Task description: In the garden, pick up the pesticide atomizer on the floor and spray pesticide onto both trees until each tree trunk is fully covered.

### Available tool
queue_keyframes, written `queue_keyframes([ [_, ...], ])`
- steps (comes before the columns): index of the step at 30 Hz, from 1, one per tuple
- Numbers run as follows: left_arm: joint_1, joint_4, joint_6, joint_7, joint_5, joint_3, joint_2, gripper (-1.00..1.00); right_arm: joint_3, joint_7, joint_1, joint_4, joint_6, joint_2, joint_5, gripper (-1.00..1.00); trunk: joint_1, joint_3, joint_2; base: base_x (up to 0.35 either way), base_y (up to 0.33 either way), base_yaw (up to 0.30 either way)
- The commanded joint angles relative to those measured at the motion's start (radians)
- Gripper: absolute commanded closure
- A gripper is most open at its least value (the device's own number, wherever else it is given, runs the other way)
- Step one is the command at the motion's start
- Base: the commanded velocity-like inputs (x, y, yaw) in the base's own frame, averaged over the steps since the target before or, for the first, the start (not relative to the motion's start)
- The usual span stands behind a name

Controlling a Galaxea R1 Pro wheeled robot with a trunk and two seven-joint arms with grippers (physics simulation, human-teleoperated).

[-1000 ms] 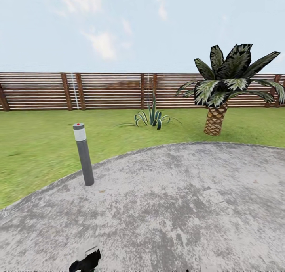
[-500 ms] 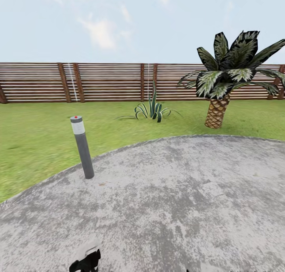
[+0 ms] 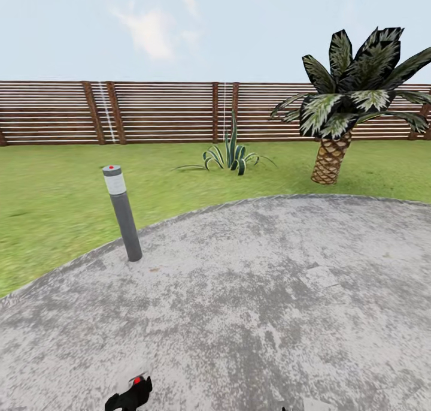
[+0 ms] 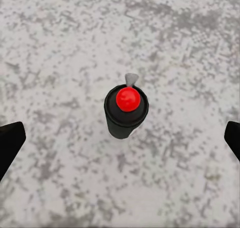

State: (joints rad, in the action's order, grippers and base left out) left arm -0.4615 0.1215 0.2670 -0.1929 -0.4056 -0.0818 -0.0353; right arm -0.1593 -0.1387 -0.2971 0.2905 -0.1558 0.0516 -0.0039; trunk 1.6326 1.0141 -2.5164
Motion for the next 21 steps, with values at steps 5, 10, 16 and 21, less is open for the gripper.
queue_keyframes([
  [5, 0.0, 0.0, 0.003, -0.005, -0.007, -0.009, 0.0, -1.0, -0.004, -0.001, -0.001, -0.001, -0.004, 0.001, -0.001, -1.0, 0.0, 0.001, 0.0, 0.0, 0.0, 0.0],
  [10, 0.0, 0.0, 0.003, -0.005, -0.007, -0.009, 0.0, -1.0, -0.005, -0.001, -0.001, -0.001, -0.004, 0.001, -0.001, -1.0, 0.0, 0.001, 0.0, 0.001, 0.0, 0.0],
  [16, -0.001, 0.0, 0.003, -0.004, -0.007, -0.009, 0.0, -1.0, -0.005, -0.001, -0.001, -0.001, -0.004, 0.001, -0.001, -1.0, 0.0, 0.001, 0.0, 0.098, 0.0, 0.0],
  [21, 0.0, 0.0, 0.003, -0.004, -0.007, -0.009, 0.0, -1.0, -0.005, -0.001, -0.001, -0.001, -0.004, 0.001, -0.001, -1.0, 0.0, 0.001, 0.0, 0.031, 0.0, 0.0],
])
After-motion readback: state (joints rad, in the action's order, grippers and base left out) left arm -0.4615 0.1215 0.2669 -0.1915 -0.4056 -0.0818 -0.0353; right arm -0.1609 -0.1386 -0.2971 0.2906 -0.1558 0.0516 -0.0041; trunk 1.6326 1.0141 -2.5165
